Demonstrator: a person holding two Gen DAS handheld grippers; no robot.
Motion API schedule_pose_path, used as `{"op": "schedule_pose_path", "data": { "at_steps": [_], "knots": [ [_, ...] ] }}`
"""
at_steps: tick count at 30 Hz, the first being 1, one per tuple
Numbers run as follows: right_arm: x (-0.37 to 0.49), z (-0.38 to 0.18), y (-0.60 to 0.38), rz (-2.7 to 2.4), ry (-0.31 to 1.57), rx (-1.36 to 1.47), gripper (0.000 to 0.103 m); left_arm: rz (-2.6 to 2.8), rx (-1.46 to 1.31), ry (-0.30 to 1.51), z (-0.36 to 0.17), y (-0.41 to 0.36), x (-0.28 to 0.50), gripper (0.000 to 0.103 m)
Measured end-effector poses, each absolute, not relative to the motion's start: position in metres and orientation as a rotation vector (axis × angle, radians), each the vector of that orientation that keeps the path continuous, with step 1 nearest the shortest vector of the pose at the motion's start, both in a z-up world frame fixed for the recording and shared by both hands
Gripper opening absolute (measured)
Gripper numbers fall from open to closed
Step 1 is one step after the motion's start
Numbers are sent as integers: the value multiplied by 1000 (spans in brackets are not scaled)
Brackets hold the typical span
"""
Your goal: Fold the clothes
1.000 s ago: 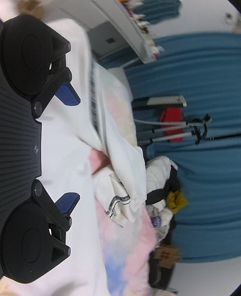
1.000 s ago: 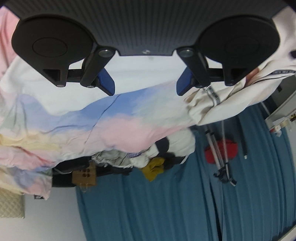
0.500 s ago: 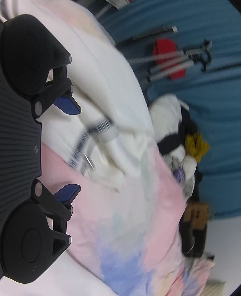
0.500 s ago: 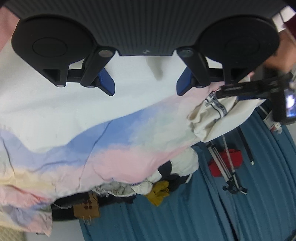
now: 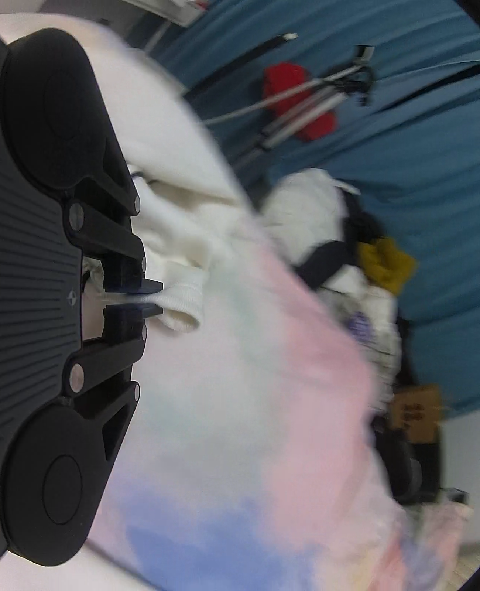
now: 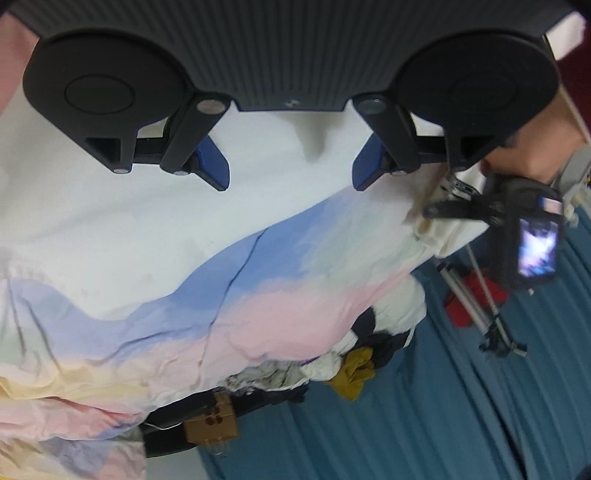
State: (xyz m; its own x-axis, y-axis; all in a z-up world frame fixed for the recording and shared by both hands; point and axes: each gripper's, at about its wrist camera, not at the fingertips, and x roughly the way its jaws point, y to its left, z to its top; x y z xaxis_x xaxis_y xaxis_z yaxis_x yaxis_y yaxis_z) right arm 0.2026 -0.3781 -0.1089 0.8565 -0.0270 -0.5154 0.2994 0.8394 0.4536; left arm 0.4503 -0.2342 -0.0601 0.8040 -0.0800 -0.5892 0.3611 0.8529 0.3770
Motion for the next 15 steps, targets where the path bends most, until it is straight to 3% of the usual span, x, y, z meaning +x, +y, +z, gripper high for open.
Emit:
{"op": "schedule_pose_path", "data": {
  "at_steps": [9,15],
  "knots": [
    [187,-102,-400,-247,473,624,75,-444,319,328,112,-318,448,4],
    [192,-112,-414,-270,490,688,76,-548,172,291,154,-382,464,5]
  ]
}}
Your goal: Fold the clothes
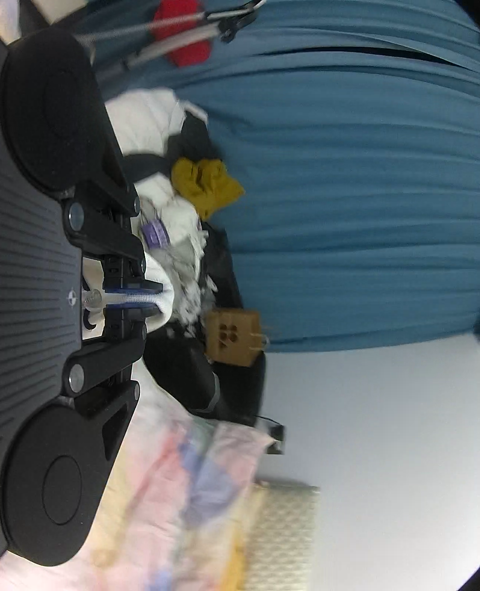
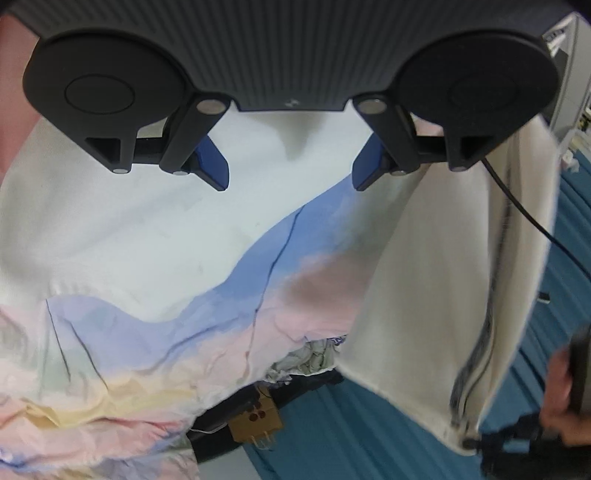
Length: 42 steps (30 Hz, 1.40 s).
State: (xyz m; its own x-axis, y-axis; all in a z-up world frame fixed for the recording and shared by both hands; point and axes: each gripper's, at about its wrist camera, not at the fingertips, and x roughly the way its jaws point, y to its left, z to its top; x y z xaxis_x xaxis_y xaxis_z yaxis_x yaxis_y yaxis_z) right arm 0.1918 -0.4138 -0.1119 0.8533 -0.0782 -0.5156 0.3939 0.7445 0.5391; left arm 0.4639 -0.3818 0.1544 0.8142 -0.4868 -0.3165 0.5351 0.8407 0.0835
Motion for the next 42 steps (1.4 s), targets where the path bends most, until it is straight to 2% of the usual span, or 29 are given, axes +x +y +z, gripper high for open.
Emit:
{"op": "schedule_pose_path", "data": {
  "at_steps": [3,6,9,10,11,14,20,21,23,25,27,31,34,38,40,41,42],
  "knots": [
    [194,-116,-420,-287,492,704,76,-561,146,328,131,-404,486,6],
    [196,-120,-425,-289,500,712,76,-545,182,382,86,-411,503,7],
    [197,-124,-429,-285,497,708,76,-506,228,424,42,-401,512,20],
    [198,-125,-429,-283,497,701,76,-498,238,432,29,-393,513,32],
    [198,-126,-431,-278,495,698,76,-490,249,438,19,-383,512,48],
    [200,-127,-435,-242,486,709,76,-468,278,432,6,-335,491,67],
    [206,-127,-439,-104,470,798,74,-370,205,516,-19,-204,398,73],
    [210,-127,-440,-78,476,813,70,-346,199,538,-25,-182,380,73],
    [220,-128,-442,-42,477,854,69,-289,199,570,-43,-138,342,73],
    [234,-130,-443,-25,481,875,58,-243,194,595,-58,-95,316,73],
    [253,-133,-444,-17,493,872,52,-183,231,614,-72,-60,302,73],
    [282,-151,-467,-32,471,988,52,-112,299,616,-90,-9,297,73],
    [312,-169,-486,-71,475,1086,52,-117,331,638,-102,6,310,73],
    [341,-185,-494,-142,426,1073,53,-157,372,634,-114,6,328,74],
    [355,-188,-495,-148,400,1052,51,-183,371,628,-117,2,337,65],
    [362,-188,-496,-146,388,1028,53,-196,367,625,-118,0,341,52],
    [369,-187,-496,-144,376,1004,48,-202,364,628,-119,-2,345,43]
  ]
}}
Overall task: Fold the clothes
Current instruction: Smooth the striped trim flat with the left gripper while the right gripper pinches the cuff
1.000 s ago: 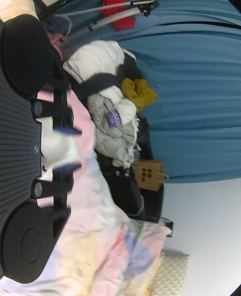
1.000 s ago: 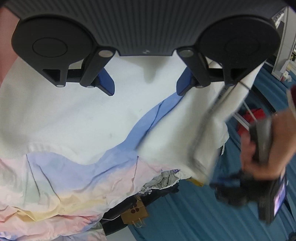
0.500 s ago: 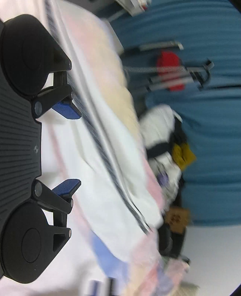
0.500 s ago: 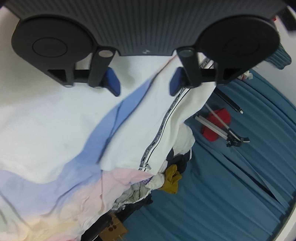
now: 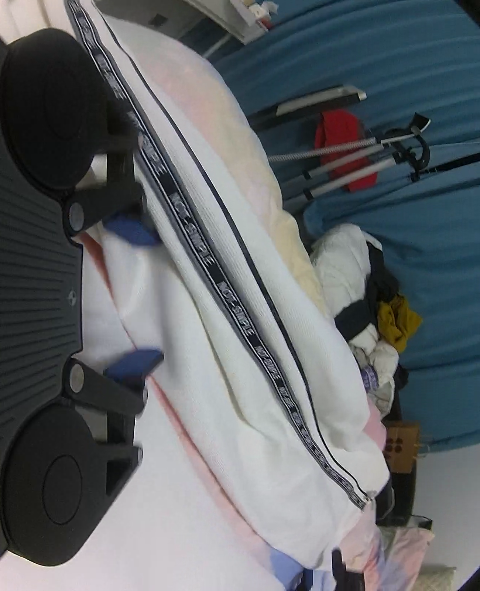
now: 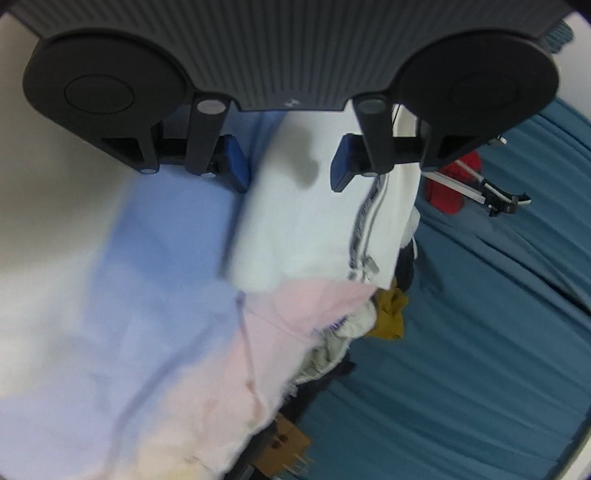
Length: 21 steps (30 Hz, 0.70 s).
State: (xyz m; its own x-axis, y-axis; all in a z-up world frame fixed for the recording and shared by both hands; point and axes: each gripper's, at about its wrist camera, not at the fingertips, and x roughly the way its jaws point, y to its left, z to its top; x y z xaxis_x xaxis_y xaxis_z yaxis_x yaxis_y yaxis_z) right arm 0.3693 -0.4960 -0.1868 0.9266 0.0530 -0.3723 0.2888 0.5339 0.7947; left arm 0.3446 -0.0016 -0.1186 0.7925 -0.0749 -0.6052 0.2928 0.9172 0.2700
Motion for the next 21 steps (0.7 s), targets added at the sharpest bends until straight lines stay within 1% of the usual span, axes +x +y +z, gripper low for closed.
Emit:
{"op": "schedule_pose_path", "data": {
  "at_steps": [1,2,3,4,6,12,16,18,21],
  "knots": [
    [374,-186,-497,-155,371,975,26,-208,364,635,-119,-3,348,21],
    [379,-185,-499,-169,369,944,15,-219,363,644,-121,-4,352,0],
    [380,-184,-501,-178,362,940,9,-230,363,648,-121,-5,354,0],
    [380,-184,-503,-185,355,943,7,-241,364,638,-119,-5,353,0],
    [378,-178,-504,-200,328,940,7,-262,349,608,-110,-6,351,0],
    [350,-129,-499,-305,222,854,6,-365,261,556,-65,-10,331,0],
    [323,-120,-504,-401,246,798,6,-383,277,575,-62,-20,313,0],
    [312,-126,-505,-450,289,741,6,-372,258,585,-64,-18,307,2],
    [301,-155,-507,-489,382,748,6,-339,241,606,-66,-5,299,14]
  ]
}}
